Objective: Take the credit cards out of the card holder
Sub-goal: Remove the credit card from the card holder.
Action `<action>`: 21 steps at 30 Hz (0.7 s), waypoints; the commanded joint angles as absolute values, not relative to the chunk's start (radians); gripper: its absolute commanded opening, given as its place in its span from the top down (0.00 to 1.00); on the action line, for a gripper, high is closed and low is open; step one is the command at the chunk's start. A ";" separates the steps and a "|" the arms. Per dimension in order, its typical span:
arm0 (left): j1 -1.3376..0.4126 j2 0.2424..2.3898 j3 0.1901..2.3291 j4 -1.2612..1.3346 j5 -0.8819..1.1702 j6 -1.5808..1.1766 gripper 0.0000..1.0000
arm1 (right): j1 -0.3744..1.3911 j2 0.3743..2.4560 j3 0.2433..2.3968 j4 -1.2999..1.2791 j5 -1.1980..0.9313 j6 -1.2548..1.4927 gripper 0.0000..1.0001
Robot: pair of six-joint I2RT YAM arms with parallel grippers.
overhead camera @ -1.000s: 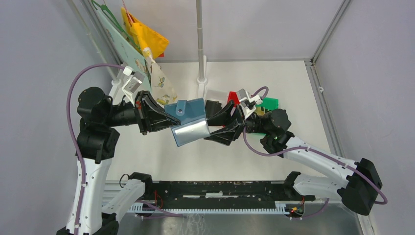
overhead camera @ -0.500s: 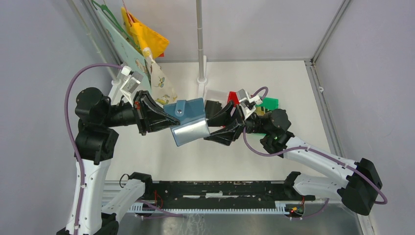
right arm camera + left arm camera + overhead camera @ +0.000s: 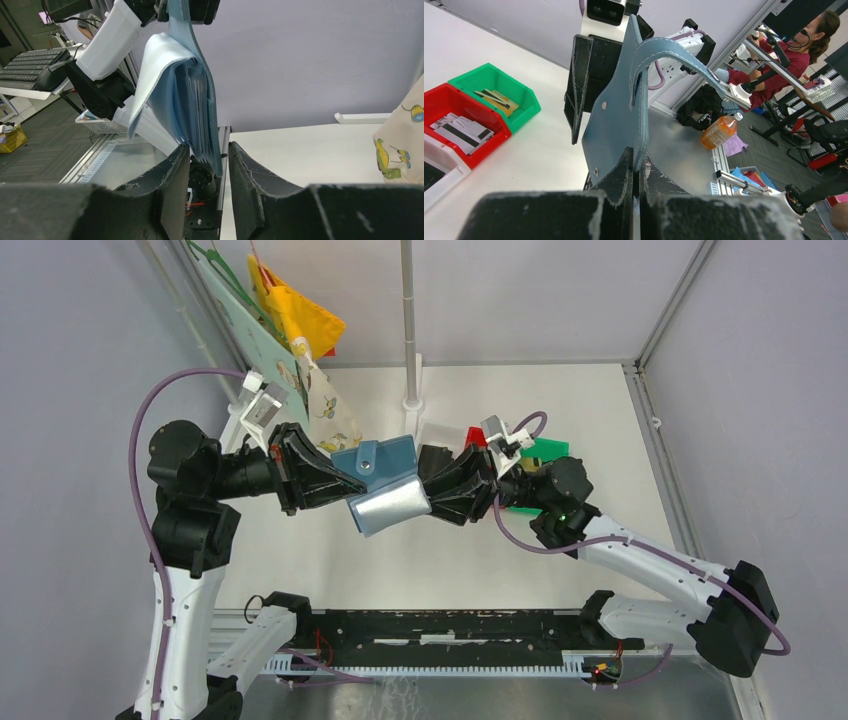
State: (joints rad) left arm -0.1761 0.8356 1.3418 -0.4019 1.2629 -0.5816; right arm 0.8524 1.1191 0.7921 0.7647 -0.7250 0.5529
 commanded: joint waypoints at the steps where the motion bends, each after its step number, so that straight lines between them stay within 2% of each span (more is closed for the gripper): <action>1: -0.178 0.821 1.358 -0.336 1.270 -0.642 0.98 | 0.851 1.128 0.870 0.833 -0.698 0.582 0.61; 6: -0.178 0.818 1.353 -0.336 1.272 -0.638 0.98 | 0.850 1.143 0.885 0.875 -0.698 0.626 0.59; 15: -0.178 0.809 1.332 -0.336 1.276 -0.634 0.98 | 0.865 1.214 0.948 1.013 -0.687 0.739 0.41; 21: -0.178 0.797 1.309 -0.335 1.282 -0.622 0.98 | 0.916 1.246 1.010 1.026 -0.693 0.742 0.37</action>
